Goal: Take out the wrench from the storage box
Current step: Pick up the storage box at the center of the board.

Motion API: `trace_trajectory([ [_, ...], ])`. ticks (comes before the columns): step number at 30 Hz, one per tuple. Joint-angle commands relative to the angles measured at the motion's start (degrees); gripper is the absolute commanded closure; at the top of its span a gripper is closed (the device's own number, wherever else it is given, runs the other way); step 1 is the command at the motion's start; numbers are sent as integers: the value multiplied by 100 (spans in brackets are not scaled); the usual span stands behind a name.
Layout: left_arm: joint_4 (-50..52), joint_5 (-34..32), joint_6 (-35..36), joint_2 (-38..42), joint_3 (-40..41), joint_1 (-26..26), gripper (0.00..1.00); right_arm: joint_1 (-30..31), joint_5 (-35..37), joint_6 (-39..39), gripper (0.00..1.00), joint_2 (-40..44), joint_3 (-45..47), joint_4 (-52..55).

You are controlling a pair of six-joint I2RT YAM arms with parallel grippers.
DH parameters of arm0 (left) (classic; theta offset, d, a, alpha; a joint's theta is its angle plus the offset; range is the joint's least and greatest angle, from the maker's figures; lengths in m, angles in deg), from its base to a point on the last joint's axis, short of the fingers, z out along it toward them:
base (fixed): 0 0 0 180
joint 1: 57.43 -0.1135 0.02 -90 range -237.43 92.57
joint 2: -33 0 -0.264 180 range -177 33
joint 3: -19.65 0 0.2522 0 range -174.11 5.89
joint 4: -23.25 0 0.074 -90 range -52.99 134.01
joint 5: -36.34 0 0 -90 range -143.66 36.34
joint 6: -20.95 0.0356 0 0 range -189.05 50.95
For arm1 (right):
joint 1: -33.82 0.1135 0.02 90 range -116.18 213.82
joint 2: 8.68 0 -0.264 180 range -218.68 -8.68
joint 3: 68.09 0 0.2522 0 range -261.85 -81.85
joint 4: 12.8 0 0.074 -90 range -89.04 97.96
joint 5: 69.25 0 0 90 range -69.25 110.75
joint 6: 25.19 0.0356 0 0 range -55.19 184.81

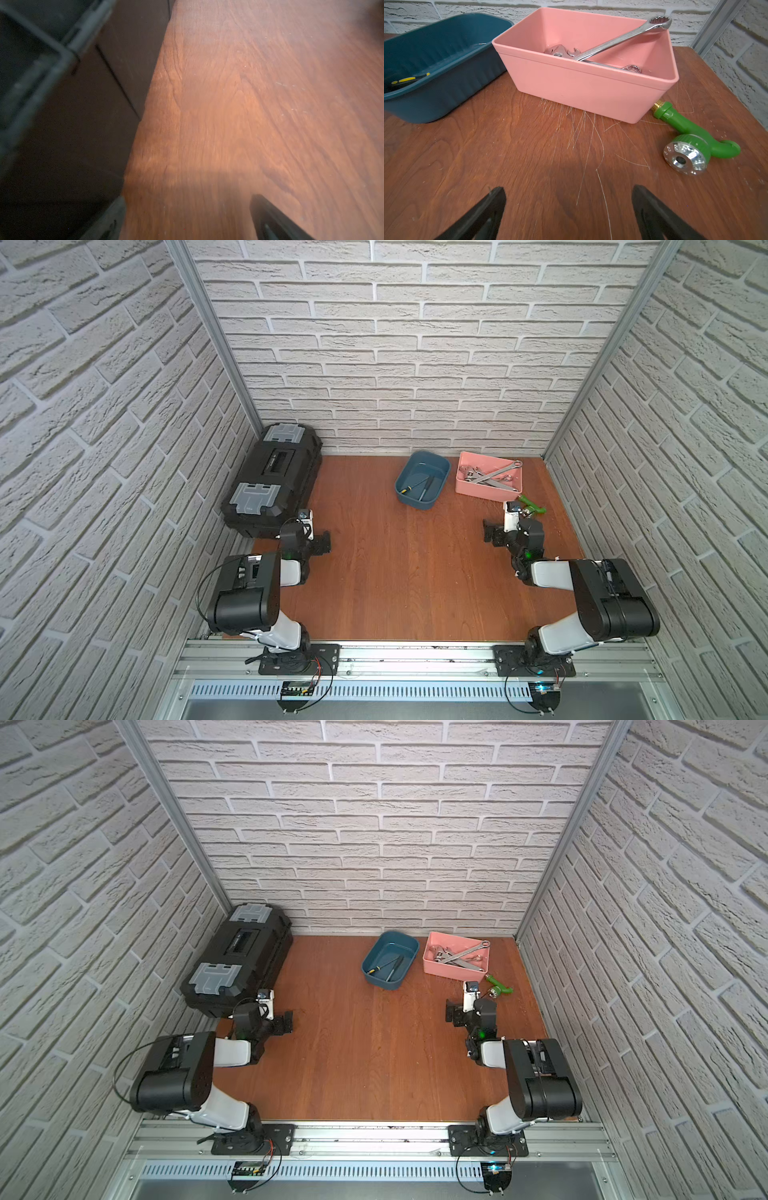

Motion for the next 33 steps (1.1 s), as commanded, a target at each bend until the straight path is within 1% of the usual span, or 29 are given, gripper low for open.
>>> trace_trajectory([
  [1,-887,14,267,13,-241,-67,2,-45,-56,-104,1,1,-88,-356],
  [14,-865,25,255,13,-250,-73,2,-48,-54,-89,1,-16,-122,-316],
  [19,-858,33,305,115,-222,-40,2,-46,53,-31,1,54,-98,-314],
  [24,264,-82,718,975,-460,335,2,-49,-118,-124,1,740,-403,752],
  [28,1060,-129,683,1866,-557,568,2,-41,-124,37,1,1462,-578,1604],
  [30,1509,-149,696,2252,-662,755,2,-22,-85,358,1,1708,-697,1959],
  [33,2142,-191,665,2650,-874,1056,2,87,173,998,1,1843,-1104,2864],
])
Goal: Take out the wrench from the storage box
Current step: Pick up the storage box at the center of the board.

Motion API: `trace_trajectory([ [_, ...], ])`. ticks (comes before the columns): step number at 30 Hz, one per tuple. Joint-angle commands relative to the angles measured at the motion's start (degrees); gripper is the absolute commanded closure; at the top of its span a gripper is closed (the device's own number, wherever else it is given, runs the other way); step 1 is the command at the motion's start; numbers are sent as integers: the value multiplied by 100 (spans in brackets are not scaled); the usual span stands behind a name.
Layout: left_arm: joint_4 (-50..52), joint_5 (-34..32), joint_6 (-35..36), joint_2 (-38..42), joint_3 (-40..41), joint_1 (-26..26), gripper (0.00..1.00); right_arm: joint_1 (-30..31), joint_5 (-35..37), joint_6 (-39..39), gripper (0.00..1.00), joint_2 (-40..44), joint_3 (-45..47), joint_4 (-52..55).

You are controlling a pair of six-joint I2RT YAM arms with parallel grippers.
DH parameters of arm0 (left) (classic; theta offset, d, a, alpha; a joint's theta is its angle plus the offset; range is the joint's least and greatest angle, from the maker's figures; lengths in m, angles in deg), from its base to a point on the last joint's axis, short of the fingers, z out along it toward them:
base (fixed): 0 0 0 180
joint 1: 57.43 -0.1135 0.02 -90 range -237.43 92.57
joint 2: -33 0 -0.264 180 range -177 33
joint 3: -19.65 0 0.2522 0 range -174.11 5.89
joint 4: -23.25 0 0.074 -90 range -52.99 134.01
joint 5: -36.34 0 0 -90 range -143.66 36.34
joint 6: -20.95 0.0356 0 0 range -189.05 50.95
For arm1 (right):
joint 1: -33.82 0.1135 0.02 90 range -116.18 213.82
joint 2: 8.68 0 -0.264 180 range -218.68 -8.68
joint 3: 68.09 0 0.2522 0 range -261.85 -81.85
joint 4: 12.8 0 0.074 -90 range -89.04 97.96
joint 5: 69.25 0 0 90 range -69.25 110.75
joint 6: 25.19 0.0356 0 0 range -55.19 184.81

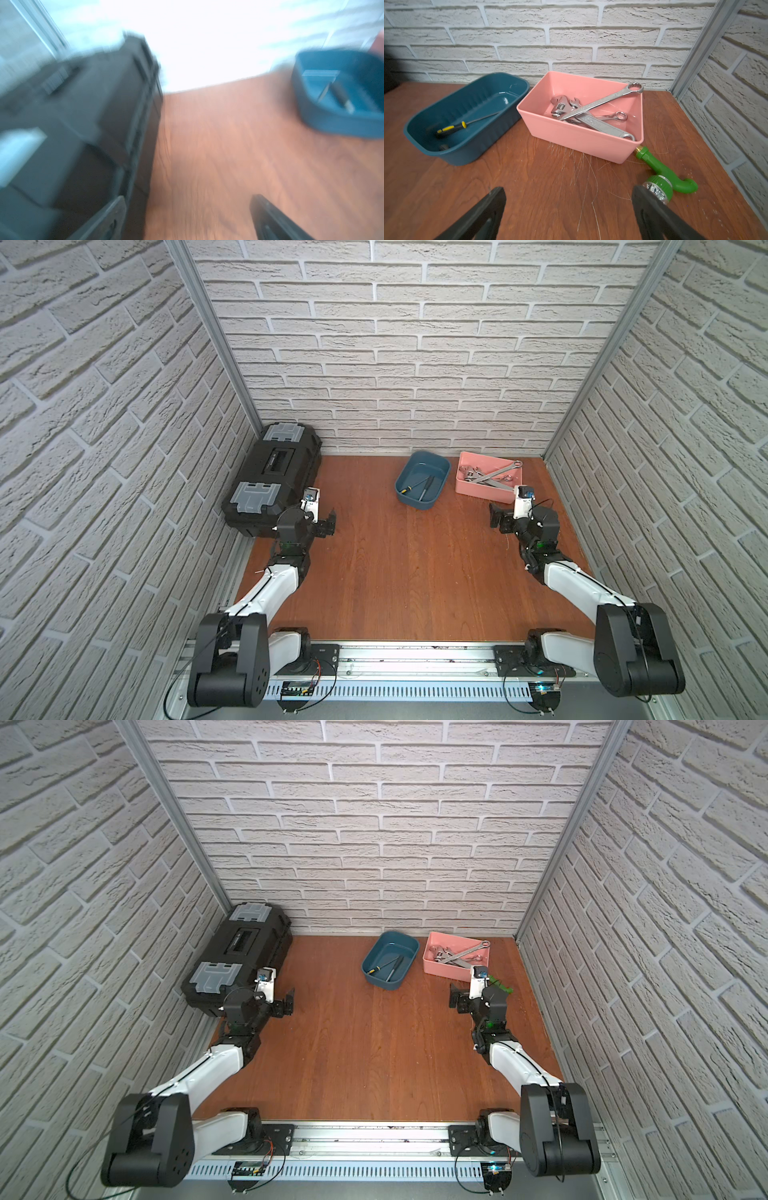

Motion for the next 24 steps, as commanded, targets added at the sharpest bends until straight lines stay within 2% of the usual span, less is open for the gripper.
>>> trace_trajectory([
  [1,787,-64,31,304,-177,307,2,114,346,893,1,109,-418,1203],
  [4,1107,-83,-418,439,-400,517,2,226,578,1806,0,122,-716,1740],
  [7,1199,84,-1216,375,-644,664,2,440,1015,2681,1,-36,-1178,2366],
  [14,1384,608,-2843,-550,-1391,980,2,701,1769,4732,8,-983,-2326,3510],
  [19,1319,877,-3378,-1268,-1837,1136,2,690,1888,5584,13,-1870,-3200,4021],
  [24,1400,1011,-3403,-1861,-2295,1221,2,653,1892,6077,15,-2744,-4042,4277],
])
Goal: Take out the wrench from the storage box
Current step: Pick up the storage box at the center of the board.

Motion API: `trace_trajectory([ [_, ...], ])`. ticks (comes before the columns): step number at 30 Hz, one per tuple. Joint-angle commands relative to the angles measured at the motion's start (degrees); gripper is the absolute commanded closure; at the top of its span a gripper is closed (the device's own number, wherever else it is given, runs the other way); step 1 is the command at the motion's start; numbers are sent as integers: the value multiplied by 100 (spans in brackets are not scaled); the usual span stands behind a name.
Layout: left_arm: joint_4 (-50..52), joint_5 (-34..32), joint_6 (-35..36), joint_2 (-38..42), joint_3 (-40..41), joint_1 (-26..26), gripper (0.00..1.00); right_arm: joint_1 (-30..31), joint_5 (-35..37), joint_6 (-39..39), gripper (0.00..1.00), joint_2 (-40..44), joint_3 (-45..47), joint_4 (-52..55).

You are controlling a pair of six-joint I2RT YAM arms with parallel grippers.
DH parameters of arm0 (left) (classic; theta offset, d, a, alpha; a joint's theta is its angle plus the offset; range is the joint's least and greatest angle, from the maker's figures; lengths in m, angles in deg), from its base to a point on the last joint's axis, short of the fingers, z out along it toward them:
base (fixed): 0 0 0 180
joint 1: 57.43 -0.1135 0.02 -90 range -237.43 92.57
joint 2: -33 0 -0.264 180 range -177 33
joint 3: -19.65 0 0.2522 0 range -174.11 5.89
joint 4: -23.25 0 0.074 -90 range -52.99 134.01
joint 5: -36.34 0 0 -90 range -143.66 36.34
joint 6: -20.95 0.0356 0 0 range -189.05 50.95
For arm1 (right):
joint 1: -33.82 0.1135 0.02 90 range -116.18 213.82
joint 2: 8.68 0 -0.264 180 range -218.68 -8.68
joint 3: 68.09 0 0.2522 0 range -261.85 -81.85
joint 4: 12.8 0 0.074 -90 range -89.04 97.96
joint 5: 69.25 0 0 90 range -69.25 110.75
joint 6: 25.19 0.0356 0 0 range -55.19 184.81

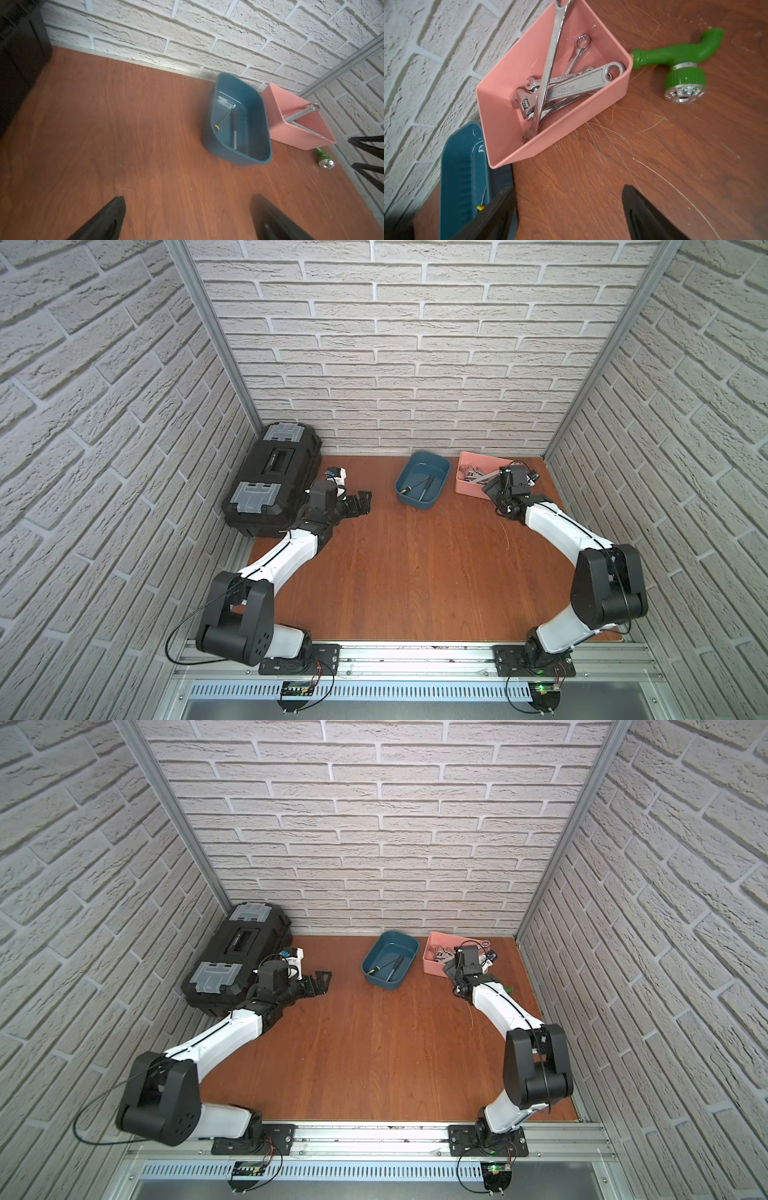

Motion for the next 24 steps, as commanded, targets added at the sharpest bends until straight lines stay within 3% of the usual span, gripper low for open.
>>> trace_trajectory([
  [1,-77,186,-173,-244,-305,74,2,-41,159,722,16,-428,-564,399],
  [8,12,214,-157,-709,-667,108,2,-167,61,1303,23,-1419,-1494,892],
  [18,182,256,-25,-969,-910,108,2,-216,-123,1515,37,-2419,-2520,1308],
  [24,311,294,14,-1018,-952,109,2,-220,-187,1489,61,-2701,-3073,1960],
])
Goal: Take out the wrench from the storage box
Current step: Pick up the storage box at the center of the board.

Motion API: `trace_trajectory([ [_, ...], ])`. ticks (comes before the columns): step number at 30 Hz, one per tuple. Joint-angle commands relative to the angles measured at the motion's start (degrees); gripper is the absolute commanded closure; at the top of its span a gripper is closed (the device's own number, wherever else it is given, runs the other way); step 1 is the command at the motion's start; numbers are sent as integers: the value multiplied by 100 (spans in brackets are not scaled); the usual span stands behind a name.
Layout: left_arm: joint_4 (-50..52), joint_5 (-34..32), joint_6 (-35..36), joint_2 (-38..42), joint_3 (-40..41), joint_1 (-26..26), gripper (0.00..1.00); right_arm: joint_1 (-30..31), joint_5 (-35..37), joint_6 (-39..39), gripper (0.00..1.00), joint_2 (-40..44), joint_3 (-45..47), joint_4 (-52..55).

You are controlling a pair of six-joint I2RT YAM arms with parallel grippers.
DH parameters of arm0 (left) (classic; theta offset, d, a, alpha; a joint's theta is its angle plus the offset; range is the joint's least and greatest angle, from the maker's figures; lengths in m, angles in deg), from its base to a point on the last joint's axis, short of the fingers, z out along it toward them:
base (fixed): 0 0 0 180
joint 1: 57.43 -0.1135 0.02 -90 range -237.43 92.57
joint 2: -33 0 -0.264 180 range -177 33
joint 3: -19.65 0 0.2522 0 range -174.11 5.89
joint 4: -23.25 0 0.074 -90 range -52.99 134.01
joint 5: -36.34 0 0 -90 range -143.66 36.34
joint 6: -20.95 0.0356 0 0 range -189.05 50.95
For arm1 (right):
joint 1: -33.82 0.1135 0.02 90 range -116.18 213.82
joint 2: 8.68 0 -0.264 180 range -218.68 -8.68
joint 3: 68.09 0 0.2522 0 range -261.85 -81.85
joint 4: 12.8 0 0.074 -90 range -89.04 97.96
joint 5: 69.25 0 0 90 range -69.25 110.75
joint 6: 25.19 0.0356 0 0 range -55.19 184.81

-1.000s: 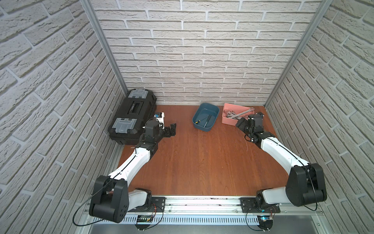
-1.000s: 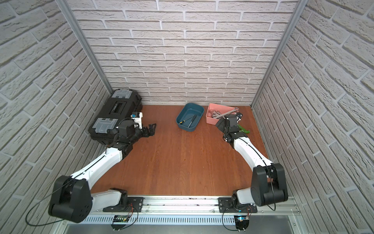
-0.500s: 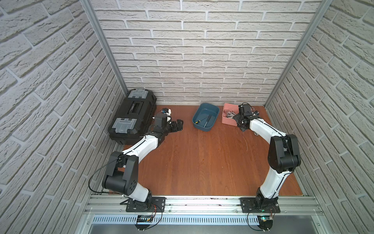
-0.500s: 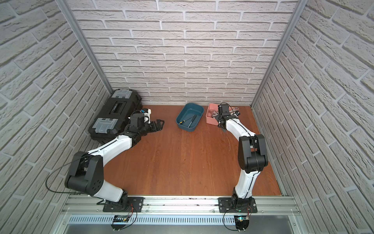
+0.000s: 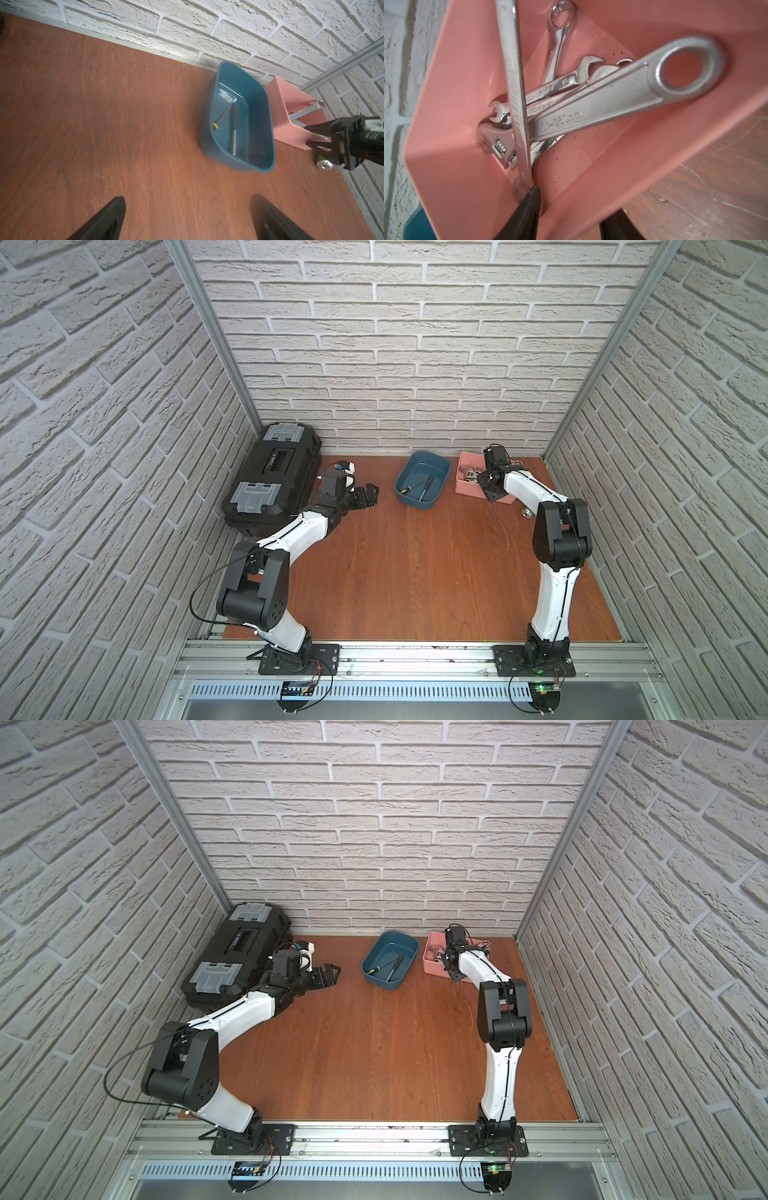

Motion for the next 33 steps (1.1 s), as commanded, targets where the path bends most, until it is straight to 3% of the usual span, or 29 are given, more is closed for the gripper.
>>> trace_trajectory([
  [1,71,84,143,-71,-173,23,2,-13,-32,-6,66,-17,-169,435],
  [7,183,151,173,-165,-287,23,2,-8,-194,-41,83,50,-117,651],
  [19,272,183,125,-92,-254,34,1,-43,-240,-678,94,771,513,1108],
  [33,484,190,208,343,34,40,2,8,-826,-2132,97,2576,2614,833],
])
